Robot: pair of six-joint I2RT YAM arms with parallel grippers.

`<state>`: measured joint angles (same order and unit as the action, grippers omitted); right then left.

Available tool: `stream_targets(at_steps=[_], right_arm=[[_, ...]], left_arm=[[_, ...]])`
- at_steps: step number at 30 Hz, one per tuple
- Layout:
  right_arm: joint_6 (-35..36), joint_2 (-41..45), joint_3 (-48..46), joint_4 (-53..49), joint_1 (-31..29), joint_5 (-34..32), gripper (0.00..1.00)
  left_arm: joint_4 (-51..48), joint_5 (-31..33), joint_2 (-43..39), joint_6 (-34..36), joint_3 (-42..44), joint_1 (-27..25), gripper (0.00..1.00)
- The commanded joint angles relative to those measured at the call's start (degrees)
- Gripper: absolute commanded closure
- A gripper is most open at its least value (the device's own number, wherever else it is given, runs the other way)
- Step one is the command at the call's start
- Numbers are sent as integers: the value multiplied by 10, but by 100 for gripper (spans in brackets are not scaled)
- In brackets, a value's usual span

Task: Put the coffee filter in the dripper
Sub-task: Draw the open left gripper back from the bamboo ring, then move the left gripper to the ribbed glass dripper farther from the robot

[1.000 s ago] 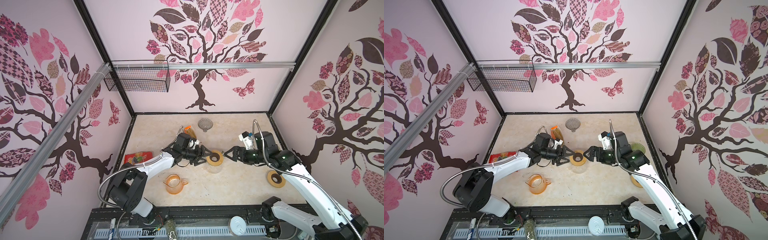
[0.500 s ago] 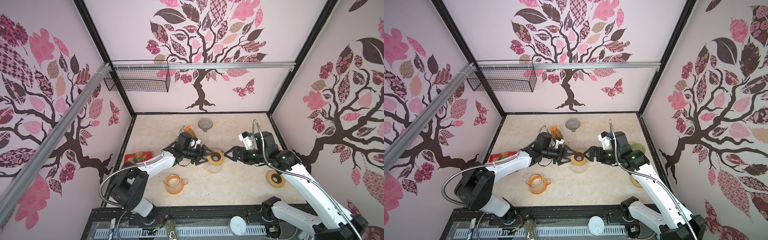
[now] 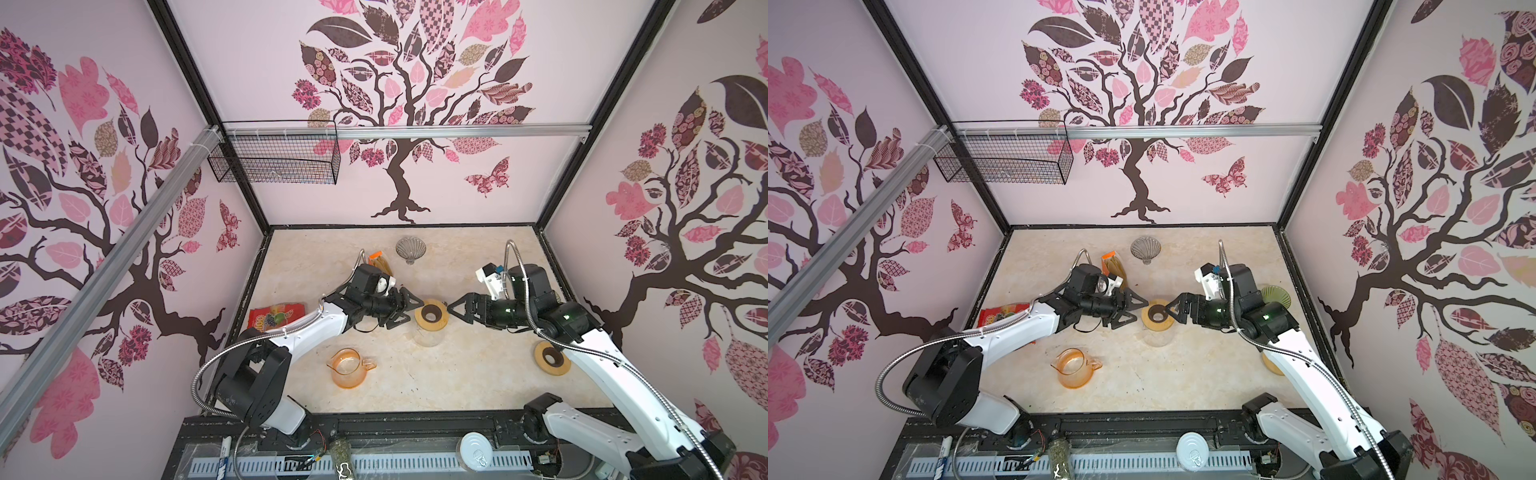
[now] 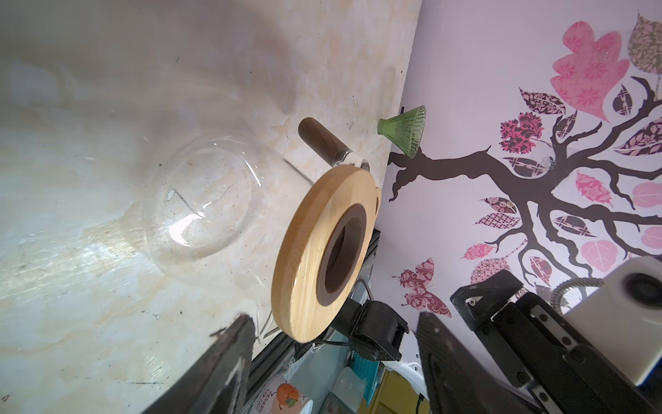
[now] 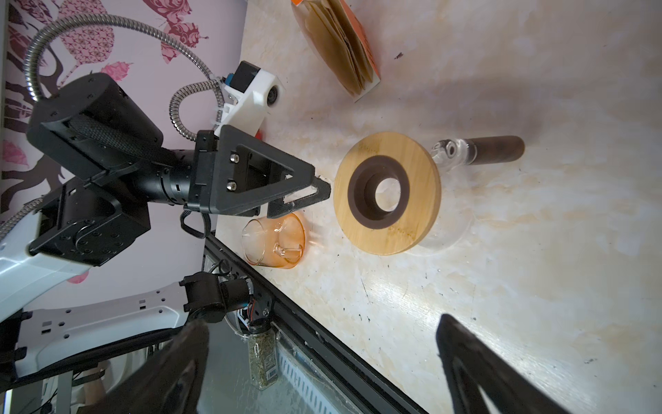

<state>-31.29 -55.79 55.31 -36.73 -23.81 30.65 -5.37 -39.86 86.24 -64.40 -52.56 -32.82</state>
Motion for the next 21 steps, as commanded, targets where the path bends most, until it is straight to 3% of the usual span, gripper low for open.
stream_targets(at_steps=[1,5,12,21], right_arm=[[-10,20,-11,26,1,25,0],[-18,22,-9,6,1,12,0],[-18,43,-3,1,1,-11,0],[-12,58,14,-3,1,-32,0]], left_arm=[[-25,31,-32,16,-34,3,26],[-68,65,-54,35,-56,10,25],[-207,138,-49,123,-169,14,22],[-257,202,-23,159,-269,14,15]])
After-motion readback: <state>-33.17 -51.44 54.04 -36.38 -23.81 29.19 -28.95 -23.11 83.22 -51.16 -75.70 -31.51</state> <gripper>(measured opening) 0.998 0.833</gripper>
